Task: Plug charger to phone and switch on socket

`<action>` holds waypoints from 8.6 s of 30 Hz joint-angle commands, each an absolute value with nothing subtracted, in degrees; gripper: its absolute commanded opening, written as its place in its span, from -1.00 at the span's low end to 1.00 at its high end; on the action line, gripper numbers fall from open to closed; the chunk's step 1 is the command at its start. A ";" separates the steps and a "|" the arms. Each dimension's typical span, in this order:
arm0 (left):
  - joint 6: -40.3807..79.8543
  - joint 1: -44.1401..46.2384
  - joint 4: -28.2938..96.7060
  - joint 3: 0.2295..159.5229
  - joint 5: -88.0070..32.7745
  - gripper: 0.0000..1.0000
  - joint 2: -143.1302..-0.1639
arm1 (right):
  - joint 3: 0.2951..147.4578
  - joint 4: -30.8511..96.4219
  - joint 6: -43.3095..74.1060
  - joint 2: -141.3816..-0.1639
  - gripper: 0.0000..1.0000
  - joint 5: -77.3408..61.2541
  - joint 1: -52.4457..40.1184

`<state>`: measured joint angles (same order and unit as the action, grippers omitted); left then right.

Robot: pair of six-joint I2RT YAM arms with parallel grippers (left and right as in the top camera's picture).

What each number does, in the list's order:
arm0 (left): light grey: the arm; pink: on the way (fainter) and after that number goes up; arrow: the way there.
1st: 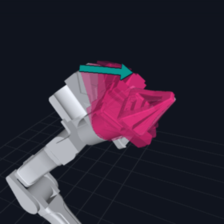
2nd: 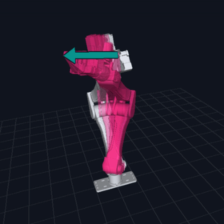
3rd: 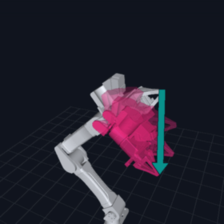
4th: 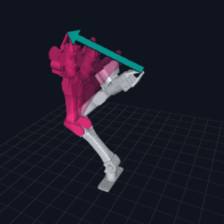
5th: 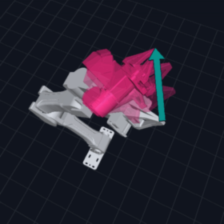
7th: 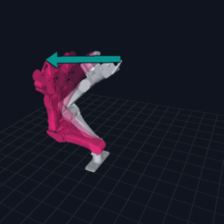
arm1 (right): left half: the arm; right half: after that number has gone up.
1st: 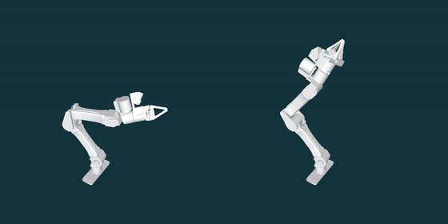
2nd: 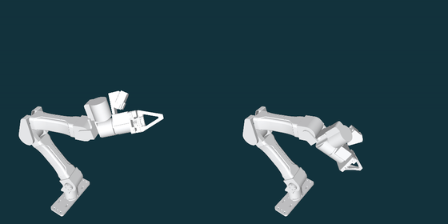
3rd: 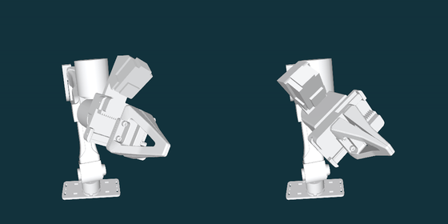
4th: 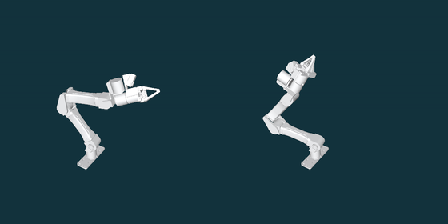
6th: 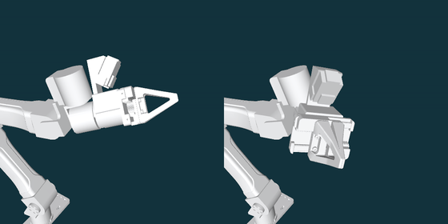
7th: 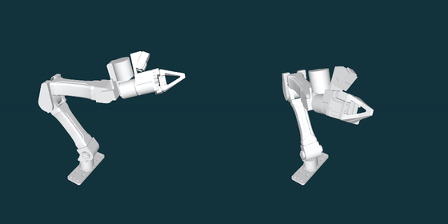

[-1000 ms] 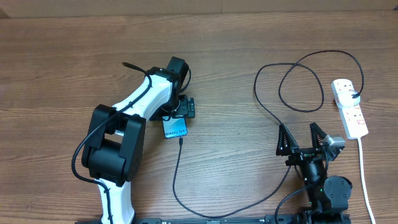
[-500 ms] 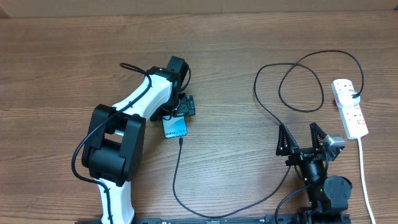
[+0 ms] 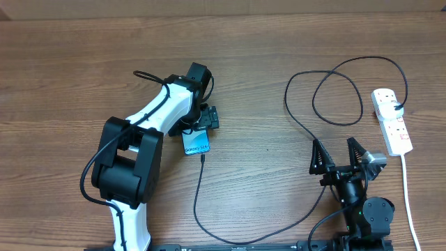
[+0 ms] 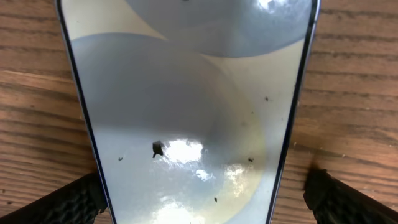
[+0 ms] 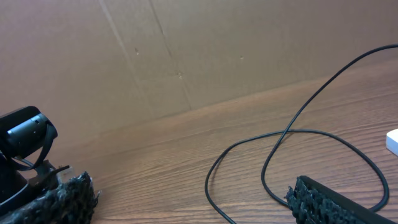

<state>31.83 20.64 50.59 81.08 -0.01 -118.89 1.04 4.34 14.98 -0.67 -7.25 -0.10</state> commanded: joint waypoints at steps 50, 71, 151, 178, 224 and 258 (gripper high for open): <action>28.95 20.71 49.84 77.73 -4.25 1.00 -124.40 | 0.47 4.14 14.98 -0.19 1.00 -7.16 -0.32; 29.63 20.71 49.84 77.73 -4.05 0.99 -124.40 | 0.47 4.14 14.98 -0.19 1.00 -7.16 -0.32; 23.16 16.05 52.71 77.78 -19.35 0.38 -124.40 | 40.88 27.99 22.72 -69.49 0.75 -40.99 -0.95; 37.36 20.34 54.65 90.74 -5.65 1.00 -124.40 | 40.88 24.73 22.31 -82.54 1.00 -36.49 -7.55; 24.80 21.32 60.01 87.48 2.92 0.83 -124.40 | 40.88 27.46 25.61 -82.54 1.00 -36.12 -16.49; 16.58 18.39 55.51 82.74 -20.93 0.15 -124.40 | 40.86 10.87 33.08 -93.41 1.00 -39.18 -23.68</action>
